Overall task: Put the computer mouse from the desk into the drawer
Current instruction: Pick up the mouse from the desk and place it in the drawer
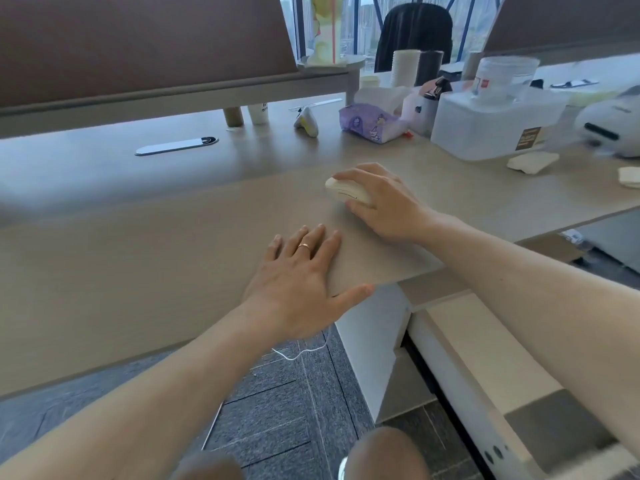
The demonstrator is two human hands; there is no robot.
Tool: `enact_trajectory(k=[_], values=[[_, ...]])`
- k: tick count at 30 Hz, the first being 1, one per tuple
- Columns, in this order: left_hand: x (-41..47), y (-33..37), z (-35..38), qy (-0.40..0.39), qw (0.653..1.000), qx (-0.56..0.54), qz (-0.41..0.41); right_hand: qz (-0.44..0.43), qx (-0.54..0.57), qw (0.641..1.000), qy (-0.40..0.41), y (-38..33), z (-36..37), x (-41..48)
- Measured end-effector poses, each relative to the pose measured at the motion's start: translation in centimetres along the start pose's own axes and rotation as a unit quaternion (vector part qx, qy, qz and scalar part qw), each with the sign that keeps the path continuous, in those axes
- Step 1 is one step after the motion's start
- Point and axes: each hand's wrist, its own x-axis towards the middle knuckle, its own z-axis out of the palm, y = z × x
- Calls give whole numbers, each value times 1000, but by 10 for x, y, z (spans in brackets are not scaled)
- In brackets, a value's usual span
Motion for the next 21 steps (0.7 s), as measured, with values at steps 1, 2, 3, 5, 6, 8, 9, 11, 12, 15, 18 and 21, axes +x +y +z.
enact_trajectory(k=[1,2,3,5,6,8,9,11,12,15,18,21], values=[[0,0,0,1,1000,0,1,-1,-5,1000,4,2,-9,-10],[0,1,0,3,1000,0,0,0,-9,1000,7,5,-20,-21],[-1,2,-1,3,1000,0,0,2,-14,1000,13,8,-30,-32],[-1,3,-1,3,1000,1,-3,8,-25,999,28,16,-49,-56],[-1,3,-1,4,1000,2,-5,15,-32,999,34,21,-59,-69],[-2,4,-1,4,1000,3,-6,33,-45,997,45,30,-78,-98],[-2,5,-1,5,1000,2,-6,42,-51,997,50,34,-87,-112],[-2,6,0,5,1000,-1,-9,65,-59,994,63,42,-103,-141],[-3,7,1,6,1000,-1,-10,78,-60,993,70,45,-110,-156],[-5,9,5,37,999,-1,4,106,-65,988,90,51,-127,-199],[-10,28,9,83,994,0,72,142,-74,982,98,59,-140,-234],[-17,71,13,98,973,-6,208,174,-78,977,97,68,-148,-262]])
